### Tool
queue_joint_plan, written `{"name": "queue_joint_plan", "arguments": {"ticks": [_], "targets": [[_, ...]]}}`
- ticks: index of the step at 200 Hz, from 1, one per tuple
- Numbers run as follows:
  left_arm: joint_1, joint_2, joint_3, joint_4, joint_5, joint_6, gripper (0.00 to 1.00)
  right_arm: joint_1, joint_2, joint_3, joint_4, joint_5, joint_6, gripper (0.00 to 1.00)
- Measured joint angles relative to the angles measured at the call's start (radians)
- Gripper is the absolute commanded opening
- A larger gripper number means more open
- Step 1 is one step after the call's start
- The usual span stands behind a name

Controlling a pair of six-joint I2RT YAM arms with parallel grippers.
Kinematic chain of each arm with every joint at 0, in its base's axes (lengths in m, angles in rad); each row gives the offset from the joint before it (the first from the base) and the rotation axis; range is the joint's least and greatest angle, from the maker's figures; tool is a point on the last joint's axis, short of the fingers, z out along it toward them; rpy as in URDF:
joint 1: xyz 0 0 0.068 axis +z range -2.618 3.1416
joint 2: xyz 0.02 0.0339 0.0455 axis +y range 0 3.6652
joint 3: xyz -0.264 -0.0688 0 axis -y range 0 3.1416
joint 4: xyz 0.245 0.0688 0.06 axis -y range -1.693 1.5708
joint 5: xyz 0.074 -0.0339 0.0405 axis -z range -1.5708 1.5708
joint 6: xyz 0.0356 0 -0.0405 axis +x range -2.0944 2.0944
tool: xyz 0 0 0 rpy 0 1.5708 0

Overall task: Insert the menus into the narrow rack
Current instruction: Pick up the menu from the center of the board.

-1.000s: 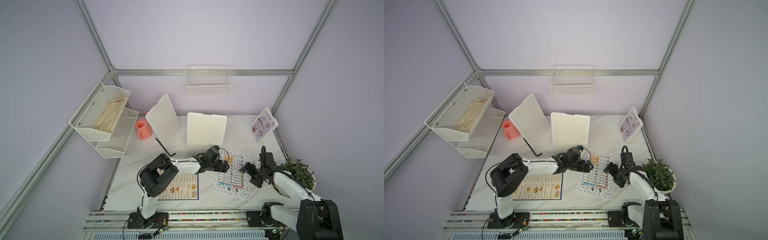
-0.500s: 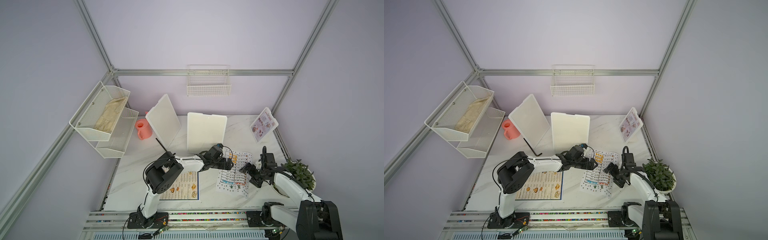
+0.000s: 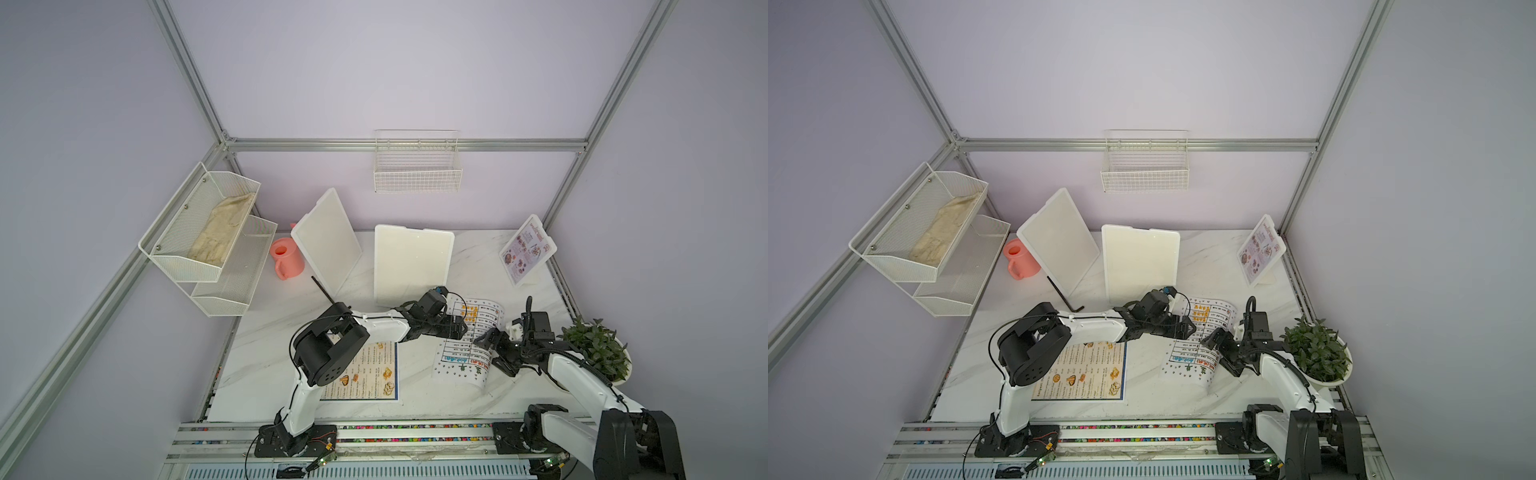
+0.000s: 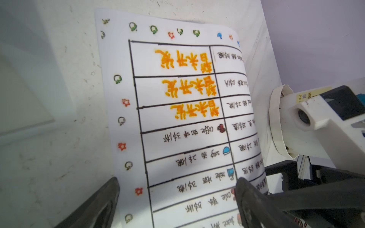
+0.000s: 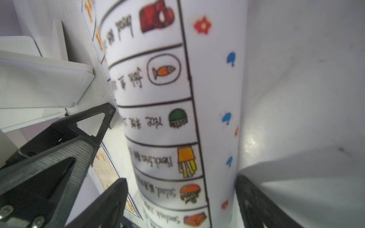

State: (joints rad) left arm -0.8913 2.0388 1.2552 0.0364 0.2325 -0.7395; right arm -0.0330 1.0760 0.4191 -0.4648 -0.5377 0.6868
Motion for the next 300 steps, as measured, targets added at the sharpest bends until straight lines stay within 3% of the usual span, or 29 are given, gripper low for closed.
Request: {"name": "queue_joint_plan", "arguments": {"ticks": [88,200,267,300], "targets": [[0.001,0.007,0.000,0.008,0.031,-0.001,0.78,0.000,0.021,-0.045,0.131,-0.096,0.006,0.83],[0.001,0.055,0.035,0.050,0.130,-0.002,0.75,0.000,0.084,-0.054,0.226,-0.153,0.007,0.76],[0.001,0.062,0.046,0.053,0.148,-0.002,0.79,0.000,0.106,-0.054,0.253,-0.162,0.008,0.60],[0.001,0.057,0.048,0.055,0.137,-0.002,0.92,0.000,0.071,-0.054,0.249,-0.158,0.011,0.57]]}}
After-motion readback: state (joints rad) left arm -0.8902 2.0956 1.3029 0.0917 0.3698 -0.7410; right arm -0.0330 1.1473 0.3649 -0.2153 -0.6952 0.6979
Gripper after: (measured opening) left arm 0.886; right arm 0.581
